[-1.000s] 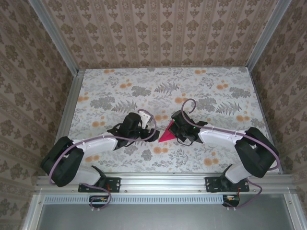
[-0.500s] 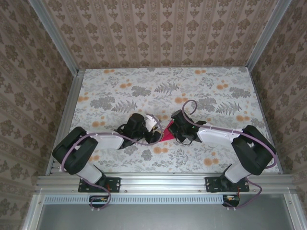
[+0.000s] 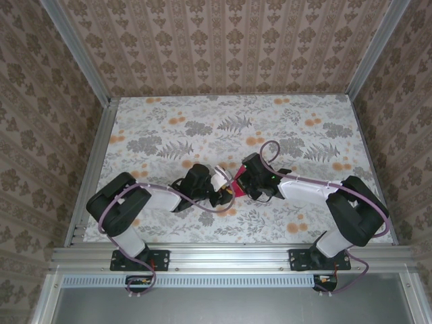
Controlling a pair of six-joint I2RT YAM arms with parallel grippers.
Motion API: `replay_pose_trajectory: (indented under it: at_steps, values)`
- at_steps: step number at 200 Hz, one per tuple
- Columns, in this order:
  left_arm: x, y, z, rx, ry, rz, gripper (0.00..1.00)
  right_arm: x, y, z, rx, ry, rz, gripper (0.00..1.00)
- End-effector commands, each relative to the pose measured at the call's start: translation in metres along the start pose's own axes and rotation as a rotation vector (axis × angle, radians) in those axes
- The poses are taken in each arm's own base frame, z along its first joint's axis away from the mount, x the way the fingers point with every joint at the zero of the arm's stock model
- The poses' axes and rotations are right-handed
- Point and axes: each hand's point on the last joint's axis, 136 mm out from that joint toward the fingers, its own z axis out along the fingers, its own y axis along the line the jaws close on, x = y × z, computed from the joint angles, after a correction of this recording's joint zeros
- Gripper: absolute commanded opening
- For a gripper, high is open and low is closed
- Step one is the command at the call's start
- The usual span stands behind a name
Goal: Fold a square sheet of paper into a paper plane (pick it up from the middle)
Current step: Fourth fold the wing at the center of the table.
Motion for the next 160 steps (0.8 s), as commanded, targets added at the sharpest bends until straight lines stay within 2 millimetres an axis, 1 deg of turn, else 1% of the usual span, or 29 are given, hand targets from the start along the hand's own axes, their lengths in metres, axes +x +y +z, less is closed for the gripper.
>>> replay_pose_trajectory:
  at_steps: [1, 6, 45, 71, 76, 87, 109, 139, 160]
  values:
    - [-0.002, 0.001, 0.006, -0.004, -0.012, 0.045, 0.38, 0.002, 0.004, 0.000, 0.009, 0.022, 0.046, 0.05]
    - [0.000, 0.002, 0.007, -0.008, -0.010, 0.045, 0.37, 0.002, 0.004, 0.000, 0.009, 0.023, 0.047, 0.06]
    - [-0.005, 0.007, 0.009, -0.036, -0.030, 0.056, 0.29, 0.004, 0.004, -0.001, 0.012, 0.036, 0.065, 0.07]
    - [-0.003, 0.012, 0.012, -0.061, -0.025, 0.052, 0.21, 0.008, 0.005, 0.001, 0.003, 0.064, 0.083, 0.11]
    - [-0.002, 0.013, 0.012, -0.064, -0.023, 0.051, 0.19, 0.007, 0.006, 0.000, 0.001, 0.063, 0.082, 0.12]
    - [-0.001, 0.013, 0.012, -0.068, -0.020, 0.053, 0.15, 0.004, 0.004, -0.002, 0.007, 0.053, 0.078, 0.20]
    - [0.002, 0.011, 0.010, -0.060, -0.012, 0.054, 0.14, -0.005, -0.001, -0.007, 0.016, 0.033, 0.073, 0.36]
    - [0.004, 0.008, 0.010, -0.049, -0.006, 0.053, 0.14, -0.016, -0.005, -0.011, 0.028, 0.019, 0.074, 0.45]
    - [0.004, 0.006, 0.011, -0.040, 0.005, 0.061, 0.14, -0.020, -0.004, -0.012, 0.029, 0.022, 0.066, 0.46]
